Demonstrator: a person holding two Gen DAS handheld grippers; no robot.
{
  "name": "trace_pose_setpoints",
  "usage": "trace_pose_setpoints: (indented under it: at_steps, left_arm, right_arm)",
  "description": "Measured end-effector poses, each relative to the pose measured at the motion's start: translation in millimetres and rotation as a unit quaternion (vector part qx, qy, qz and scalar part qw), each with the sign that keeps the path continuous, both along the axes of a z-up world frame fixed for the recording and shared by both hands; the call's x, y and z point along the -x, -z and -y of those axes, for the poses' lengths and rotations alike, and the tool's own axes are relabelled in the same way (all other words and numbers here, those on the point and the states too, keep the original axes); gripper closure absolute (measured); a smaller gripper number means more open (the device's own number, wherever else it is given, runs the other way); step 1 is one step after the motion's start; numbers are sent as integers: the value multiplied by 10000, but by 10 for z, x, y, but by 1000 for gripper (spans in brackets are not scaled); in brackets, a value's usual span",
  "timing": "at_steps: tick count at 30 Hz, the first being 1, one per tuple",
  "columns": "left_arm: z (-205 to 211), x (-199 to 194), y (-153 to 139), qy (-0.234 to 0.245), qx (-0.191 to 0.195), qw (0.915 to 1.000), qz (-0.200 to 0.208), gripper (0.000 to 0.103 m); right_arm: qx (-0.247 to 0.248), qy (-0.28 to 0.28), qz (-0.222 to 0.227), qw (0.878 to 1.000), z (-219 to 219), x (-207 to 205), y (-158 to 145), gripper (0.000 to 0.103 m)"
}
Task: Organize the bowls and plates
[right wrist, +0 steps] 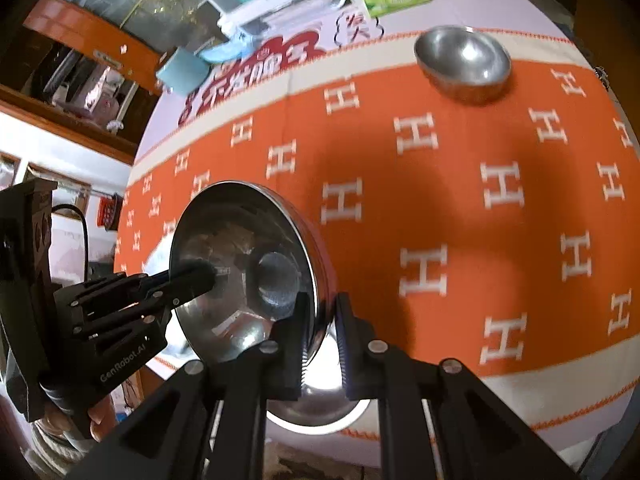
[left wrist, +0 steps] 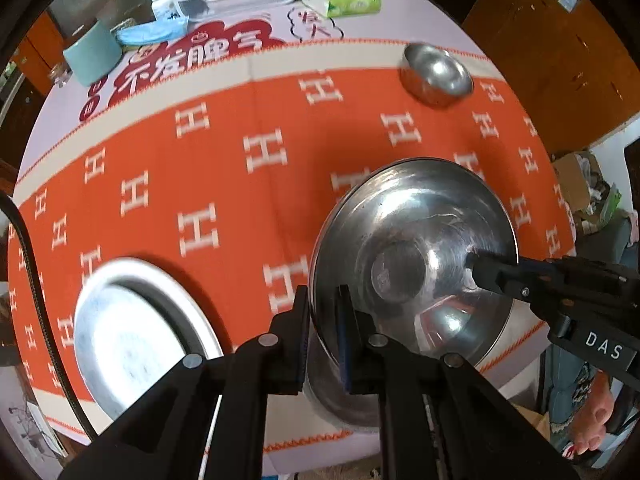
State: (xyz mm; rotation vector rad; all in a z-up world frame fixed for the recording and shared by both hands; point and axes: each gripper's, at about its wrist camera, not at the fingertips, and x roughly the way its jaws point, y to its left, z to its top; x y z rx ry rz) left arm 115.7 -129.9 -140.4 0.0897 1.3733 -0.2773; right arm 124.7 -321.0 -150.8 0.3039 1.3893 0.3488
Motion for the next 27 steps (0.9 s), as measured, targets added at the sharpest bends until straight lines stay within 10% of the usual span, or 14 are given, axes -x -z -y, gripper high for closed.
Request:
trace_pose_setpoints:
  at_steps: [27]
  left_arm:
    - [-49,575,578,-51,-83,9989,-450,90]
  right_arm:
    - [610,-574,-516,9952,-189,474,543,89]
